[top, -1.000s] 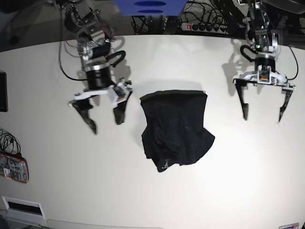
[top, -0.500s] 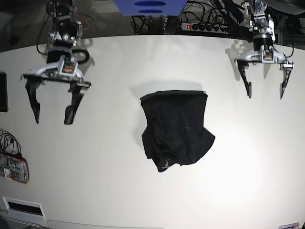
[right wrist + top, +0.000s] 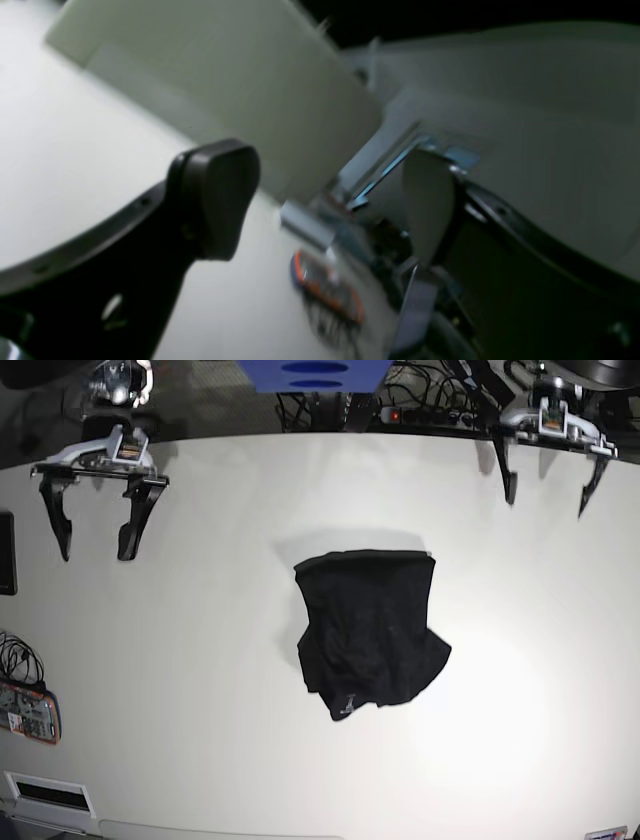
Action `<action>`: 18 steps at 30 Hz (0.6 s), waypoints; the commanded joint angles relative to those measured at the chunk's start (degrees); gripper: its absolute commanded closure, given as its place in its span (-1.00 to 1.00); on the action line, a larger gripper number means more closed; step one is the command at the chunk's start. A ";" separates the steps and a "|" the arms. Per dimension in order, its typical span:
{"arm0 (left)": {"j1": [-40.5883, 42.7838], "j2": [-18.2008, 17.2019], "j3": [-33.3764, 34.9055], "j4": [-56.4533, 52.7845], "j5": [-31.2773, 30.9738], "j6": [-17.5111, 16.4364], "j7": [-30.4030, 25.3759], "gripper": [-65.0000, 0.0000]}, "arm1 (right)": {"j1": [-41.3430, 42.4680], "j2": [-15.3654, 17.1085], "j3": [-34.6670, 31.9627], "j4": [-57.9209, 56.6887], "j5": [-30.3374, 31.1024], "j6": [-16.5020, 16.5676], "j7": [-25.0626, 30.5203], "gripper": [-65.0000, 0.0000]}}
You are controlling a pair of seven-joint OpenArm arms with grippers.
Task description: Fold the T-shirt properly
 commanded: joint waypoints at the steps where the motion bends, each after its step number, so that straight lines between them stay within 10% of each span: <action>1: 0.51 -0.27 -0.27 0.91 -0.28 0.29 -1.68 -0.79 | -0.87 0.64 0.50 0.02 0.33 -0.63 2.41 -0.43; 12: 9.66 -0.45 -2.29 -1.20 0.42 0.20 -1.77 -0.79 | -9.05 0.64 6.21 -16.15 0.25 -0.63 18.67 -0.43; 18: 9.48 -3.70 -1.85 -10.51 14.13 0.29 -1.68 -0.79 | -12.12 0.55 8.06 -26.61 0.25 -0.63 29.40 -0.43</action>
